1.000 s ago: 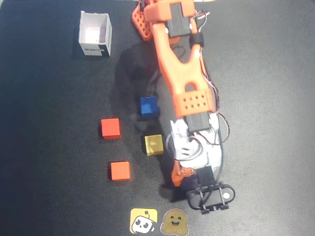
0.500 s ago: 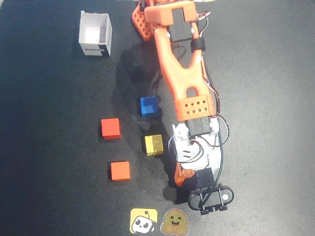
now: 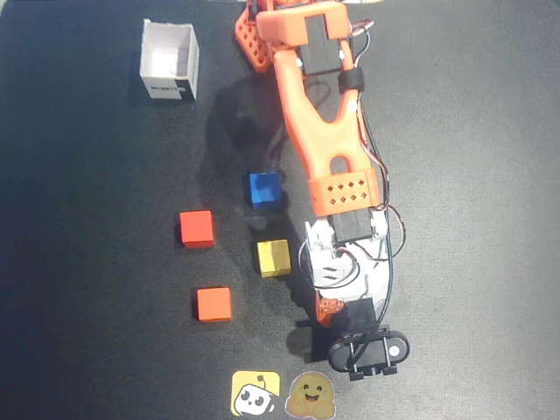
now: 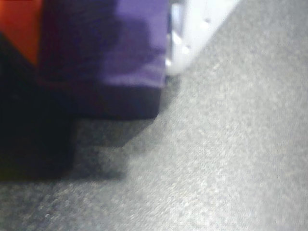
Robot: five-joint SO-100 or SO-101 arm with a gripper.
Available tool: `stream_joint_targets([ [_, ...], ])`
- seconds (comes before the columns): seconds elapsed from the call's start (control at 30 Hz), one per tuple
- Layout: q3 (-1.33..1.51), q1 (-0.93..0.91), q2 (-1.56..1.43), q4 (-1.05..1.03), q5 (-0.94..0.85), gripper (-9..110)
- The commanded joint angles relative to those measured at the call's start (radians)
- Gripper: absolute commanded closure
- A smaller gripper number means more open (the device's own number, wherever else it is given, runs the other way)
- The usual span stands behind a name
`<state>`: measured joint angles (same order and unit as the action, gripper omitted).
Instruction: Put the purple cube on top of the red cube.
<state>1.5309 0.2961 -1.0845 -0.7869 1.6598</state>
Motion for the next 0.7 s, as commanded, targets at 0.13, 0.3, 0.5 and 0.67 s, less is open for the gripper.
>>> stream_joint_targets([
  [0.13,0.005,-0.006,-0.055,-0.003,0.031,99],
  [0.3,0.005,-0.02,-0.115,-0.041,0.028,99],
  [0.5,0.025,-0.041,-0.204,-0.092,0.029,99],
  [0.67,0.058,-0.077,-0.291,-0.141,0.029,99],
])
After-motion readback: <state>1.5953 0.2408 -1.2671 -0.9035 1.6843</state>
